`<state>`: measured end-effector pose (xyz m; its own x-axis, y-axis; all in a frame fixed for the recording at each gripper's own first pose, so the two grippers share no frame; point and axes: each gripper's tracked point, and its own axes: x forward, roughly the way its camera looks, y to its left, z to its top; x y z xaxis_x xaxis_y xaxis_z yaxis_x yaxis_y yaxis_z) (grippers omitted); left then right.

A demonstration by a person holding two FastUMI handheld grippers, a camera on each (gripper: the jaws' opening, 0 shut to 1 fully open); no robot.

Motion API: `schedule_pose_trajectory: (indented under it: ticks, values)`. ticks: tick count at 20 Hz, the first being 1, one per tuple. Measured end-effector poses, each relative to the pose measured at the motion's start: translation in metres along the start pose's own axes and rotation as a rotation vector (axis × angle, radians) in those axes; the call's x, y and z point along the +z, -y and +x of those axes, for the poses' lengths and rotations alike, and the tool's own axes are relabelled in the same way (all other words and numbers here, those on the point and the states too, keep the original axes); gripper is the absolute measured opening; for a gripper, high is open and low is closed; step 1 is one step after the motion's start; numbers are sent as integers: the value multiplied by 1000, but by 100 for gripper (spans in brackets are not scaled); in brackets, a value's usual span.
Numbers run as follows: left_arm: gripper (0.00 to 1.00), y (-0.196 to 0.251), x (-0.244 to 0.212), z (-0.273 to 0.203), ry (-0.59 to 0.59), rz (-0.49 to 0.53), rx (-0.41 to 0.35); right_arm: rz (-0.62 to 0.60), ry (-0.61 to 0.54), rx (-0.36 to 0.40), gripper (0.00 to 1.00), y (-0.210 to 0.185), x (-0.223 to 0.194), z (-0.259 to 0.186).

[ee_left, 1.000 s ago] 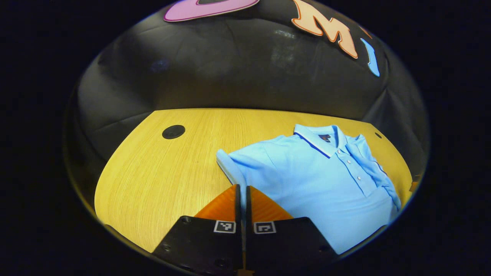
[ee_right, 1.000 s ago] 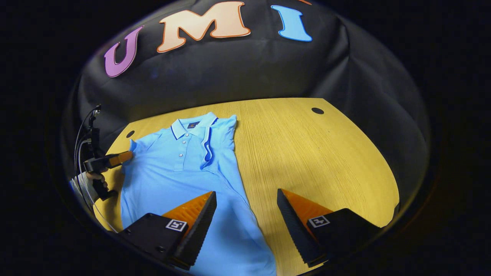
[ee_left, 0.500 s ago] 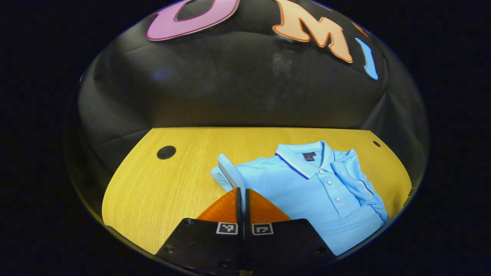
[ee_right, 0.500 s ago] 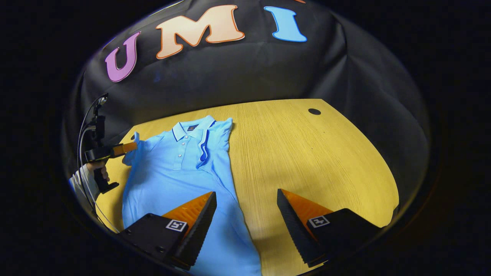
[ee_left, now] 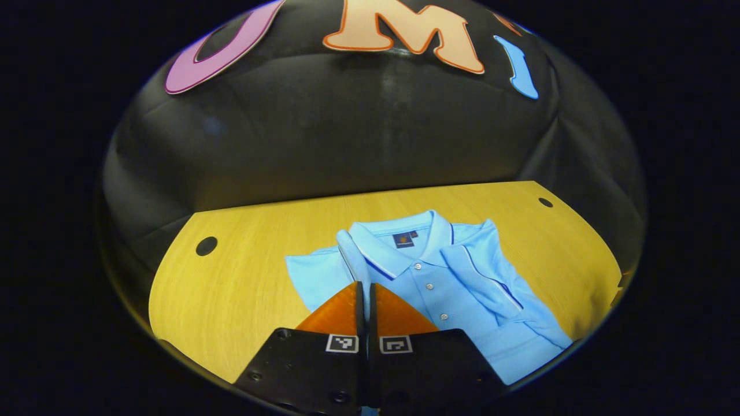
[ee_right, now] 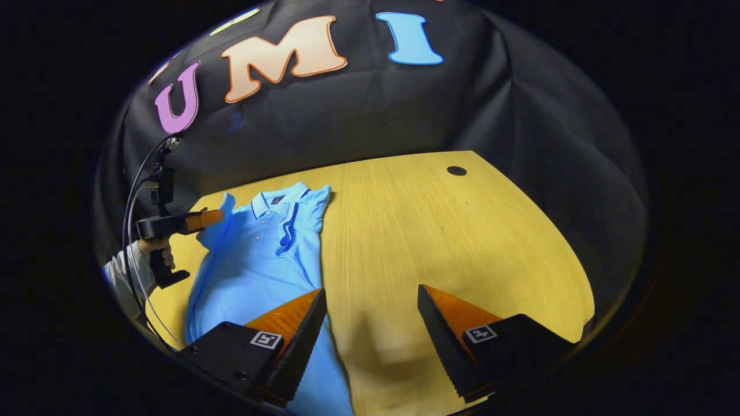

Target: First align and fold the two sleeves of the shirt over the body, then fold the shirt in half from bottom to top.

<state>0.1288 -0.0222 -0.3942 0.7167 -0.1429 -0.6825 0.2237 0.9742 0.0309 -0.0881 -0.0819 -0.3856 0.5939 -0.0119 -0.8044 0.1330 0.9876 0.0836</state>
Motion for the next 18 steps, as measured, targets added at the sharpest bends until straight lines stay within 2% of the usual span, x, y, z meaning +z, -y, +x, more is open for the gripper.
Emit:
schedule_pose_trajectory:
  ticks: [2, 3, 6, 8, 9, 11, 13, 14, 16, 18]
  values:
    - [0, 15, -6, 6, -17, 14, -1, -4, -6, -6, 94, 16, -1, -4]
    - [0, 20, -11, 10, -28, 18, 4, -4, -8, -7, 98, 24, 0, -4]
    - [0, 22, -30, 25, -84, 14, 52, 1, -13, -6, 98, 41, 3, -2]
    - [0, 21, -39, 31, -106, 2, 81, 2, -10, 9, 94, 45, 7, -1]
    - [0, 23, -41, 29, -108, -13, 74, -3, -8, 18, 94, 45, 9, -1]
    - [12, 28, -38, 19, -95, -50, 59, -14, -2, 53, 94, 42, 14, 2]
    - [71, 28, -30, -1, -62, -71, 61, -33, 5, 101, 93, 32, 16, 8]
    - [100, 26, -26, -15, -47, -76, 69, -42, 8, 128, 98, 27, 18, 9]
    - [94, 19, -24, -45, -20, -75, 94, -58, 8, 183, 98, 13, 14, 10]
    - [98, 15, -28, -79, 1, -83, 106, -86, 9, 224, 98, 0, 8, 10]
